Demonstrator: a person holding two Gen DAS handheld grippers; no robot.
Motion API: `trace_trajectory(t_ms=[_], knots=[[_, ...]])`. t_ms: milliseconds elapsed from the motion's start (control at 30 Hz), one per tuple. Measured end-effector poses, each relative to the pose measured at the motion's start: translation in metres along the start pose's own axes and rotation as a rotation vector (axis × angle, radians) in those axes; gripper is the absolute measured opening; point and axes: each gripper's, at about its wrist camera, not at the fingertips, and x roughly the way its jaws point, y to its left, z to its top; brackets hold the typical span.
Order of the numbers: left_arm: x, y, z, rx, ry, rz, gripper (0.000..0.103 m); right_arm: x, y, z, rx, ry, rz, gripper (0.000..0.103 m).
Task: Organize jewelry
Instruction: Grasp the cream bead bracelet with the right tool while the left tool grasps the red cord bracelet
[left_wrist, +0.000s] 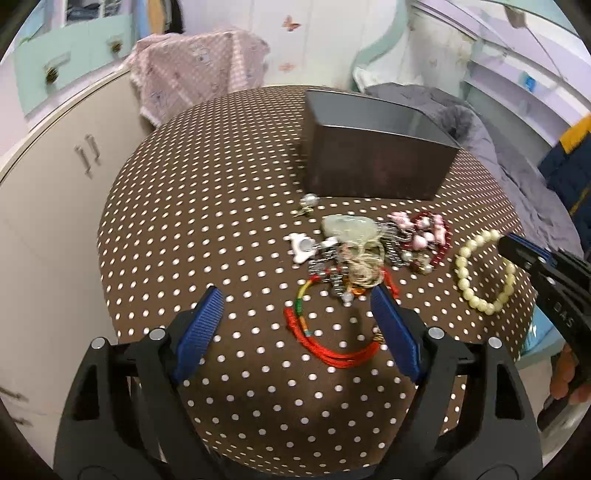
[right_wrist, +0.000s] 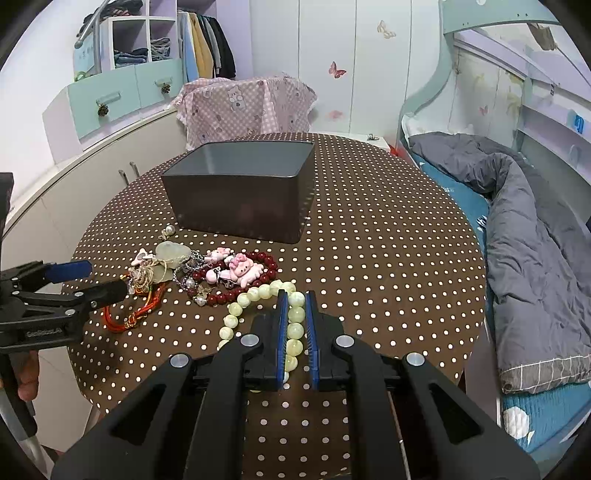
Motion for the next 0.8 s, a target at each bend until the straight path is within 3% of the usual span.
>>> trace_trajectory(t_ms=[33,100,133,167,267,333,567,700,800], knots=[[0.002,-0.002,0.000,0.014,-0.001,0.003,0.081,0.001,0.000,0.000,0.002,0.002,0.000,0.008],[0.010,-0.007,-0.001,0.047,0.013,0.030,0.064,0.002,-0.001,-0.001,0.003,0.008,0.000,0.008],[0.016,-0.007,-0.001,0.053,0.031,0.035,0.051,0.003,-0.001,-0.002,0.002,0.011,0.000,0.008],[0.017,-0.007,0.000,0.055,0.016,0.036,0.049,0.003,0.000,-0.002,0.001,0.013,0.001,0.008],[0.016,-0.009,0.001,0.087,-0.007,0.040,0.016,0.005,0.000,-0.003,0.002,0.020,0.001,0.008],[0.016,-0.008,0.001,0.088,-0.013,0.039,0.009,0.006,-0.001,-0.003,0.003,0.023,0.001,0.008],[0.013,-0.002,0.003,0.065,-0.017,0.011,0.009,0.006,-0.001,-0.003,0.002,0.023,0.001,0.008],[0.011,0.000,-0.001,0.097,-0.011,0.032,0.009,0.007,0.000,-0.004,-0.002,0.024,0.001,0.008],[0.009,-0.003,-0.005,0.123,-0.015,0.070,0.016,0.007,0.001,-0.004,-0.001,0.027,0.004,0.008]])
